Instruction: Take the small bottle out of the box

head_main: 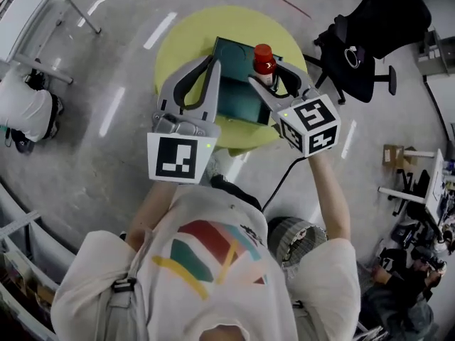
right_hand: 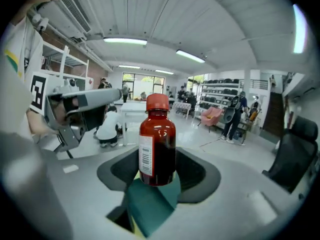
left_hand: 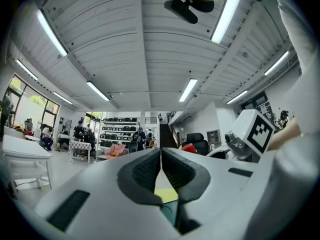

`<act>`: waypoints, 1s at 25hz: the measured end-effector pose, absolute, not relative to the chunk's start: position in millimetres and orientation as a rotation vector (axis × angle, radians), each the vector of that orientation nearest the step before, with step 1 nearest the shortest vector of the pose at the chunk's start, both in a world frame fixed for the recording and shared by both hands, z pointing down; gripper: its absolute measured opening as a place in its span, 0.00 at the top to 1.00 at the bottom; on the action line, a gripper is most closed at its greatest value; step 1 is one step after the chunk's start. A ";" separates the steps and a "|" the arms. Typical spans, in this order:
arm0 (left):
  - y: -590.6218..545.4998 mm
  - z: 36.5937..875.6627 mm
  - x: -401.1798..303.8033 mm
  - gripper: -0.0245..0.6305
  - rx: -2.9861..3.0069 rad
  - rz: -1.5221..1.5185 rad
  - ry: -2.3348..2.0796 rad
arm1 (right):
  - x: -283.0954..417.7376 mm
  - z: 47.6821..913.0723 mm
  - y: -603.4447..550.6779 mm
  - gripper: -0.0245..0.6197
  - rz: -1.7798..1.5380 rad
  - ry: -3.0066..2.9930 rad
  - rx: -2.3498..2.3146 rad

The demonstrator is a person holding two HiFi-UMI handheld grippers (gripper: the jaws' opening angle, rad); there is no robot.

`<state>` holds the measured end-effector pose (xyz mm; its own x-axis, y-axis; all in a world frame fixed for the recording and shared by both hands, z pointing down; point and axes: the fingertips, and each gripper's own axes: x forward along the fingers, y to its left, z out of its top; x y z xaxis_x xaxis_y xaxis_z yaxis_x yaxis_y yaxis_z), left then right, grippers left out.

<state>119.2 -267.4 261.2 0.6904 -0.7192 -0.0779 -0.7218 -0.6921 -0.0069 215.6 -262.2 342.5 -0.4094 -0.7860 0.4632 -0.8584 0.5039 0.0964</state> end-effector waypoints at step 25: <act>-208.9 187.0 156.9 0.93 -2.814 0.235 0.873 | 259.8 195.1 -120.0 0.63 -0.266 -1.866 2.537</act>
<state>156.9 -208.9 187.0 0.8145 -0.5428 -0.2048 -0.5722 -0.8098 -0.1293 259.8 -120.0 195.1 0.2890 -0.9461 -0.1461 -0.9493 -0.3029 0.0841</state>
